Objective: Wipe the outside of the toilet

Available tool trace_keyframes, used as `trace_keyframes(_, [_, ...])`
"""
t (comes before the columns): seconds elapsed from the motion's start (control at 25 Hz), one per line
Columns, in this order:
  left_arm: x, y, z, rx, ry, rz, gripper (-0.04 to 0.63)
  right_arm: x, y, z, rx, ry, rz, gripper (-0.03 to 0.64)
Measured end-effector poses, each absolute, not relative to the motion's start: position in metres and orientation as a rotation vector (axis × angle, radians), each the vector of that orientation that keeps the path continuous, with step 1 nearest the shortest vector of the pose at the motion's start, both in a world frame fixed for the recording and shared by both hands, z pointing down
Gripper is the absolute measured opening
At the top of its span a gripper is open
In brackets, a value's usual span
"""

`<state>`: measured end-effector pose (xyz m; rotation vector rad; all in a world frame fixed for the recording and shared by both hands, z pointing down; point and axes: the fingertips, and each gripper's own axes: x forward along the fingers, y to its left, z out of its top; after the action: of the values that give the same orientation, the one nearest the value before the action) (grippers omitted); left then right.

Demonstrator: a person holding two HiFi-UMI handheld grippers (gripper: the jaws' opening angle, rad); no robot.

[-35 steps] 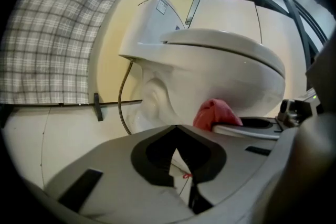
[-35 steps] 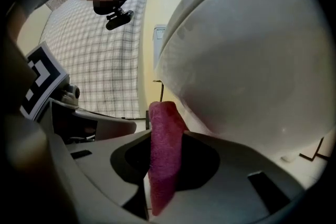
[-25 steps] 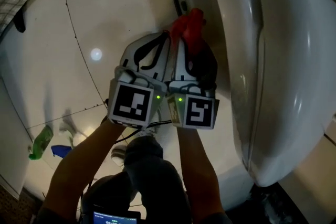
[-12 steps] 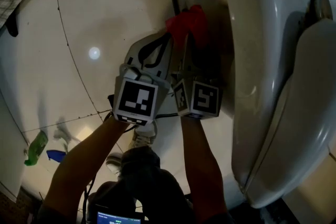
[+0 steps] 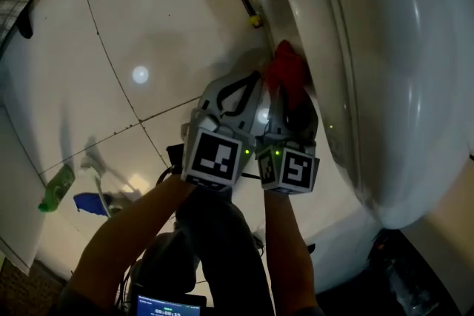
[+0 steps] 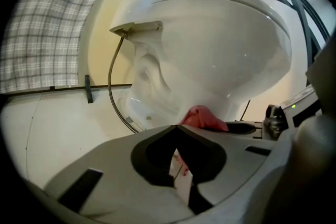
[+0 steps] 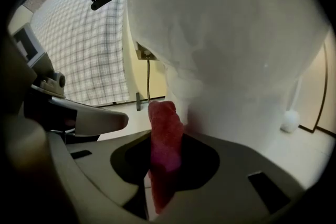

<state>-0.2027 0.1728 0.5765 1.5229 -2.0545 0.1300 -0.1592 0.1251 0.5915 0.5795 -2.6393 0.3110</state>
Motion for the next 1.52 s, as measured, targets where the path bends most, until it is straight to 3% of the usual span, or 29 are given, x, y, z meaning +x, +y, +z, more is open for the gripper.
trace_keyframes(0.24, [-0.197,0.187,0.538,1.528,-2.071,0.149,0.011,-0.15,0.145,0.553,0.56,-2.661,0.303,0.087])
trace_keyframes(0.48, [-0.21,0.222,0.446,1.561,-2.136,0.232,0.011,-0.167,0.191,0.451,0.471,-2.741,0.304,0.087])
trace_keyframes(0.8, [-0.225,0.301,0.237,1.462,-2.27,0.309,0.011,-0.173,0.252,0.238,0.38,-2.882,0.363,0.087])
trace_keyframes(1.04, [-0.226,0.324,0.049,1.365,-2.473,0.211,0.011,-0.172,0.266,0.064,0.22,-3.013,0.263,0.087])
trace_keyframes(1.28, [-0.18,0.321,-0.07,1.332,-2.603,0.196,0.011,-0.14,0.254,-0.07,0.068,-3.118,0.201,0.089])
trace_keyframes(1.52, [-0.12,0.256,-0.141,1.293,-2.731,0.217,0.011,-0.082,0.204,-0.147,-0.24,-3.13,0.148,0.089])
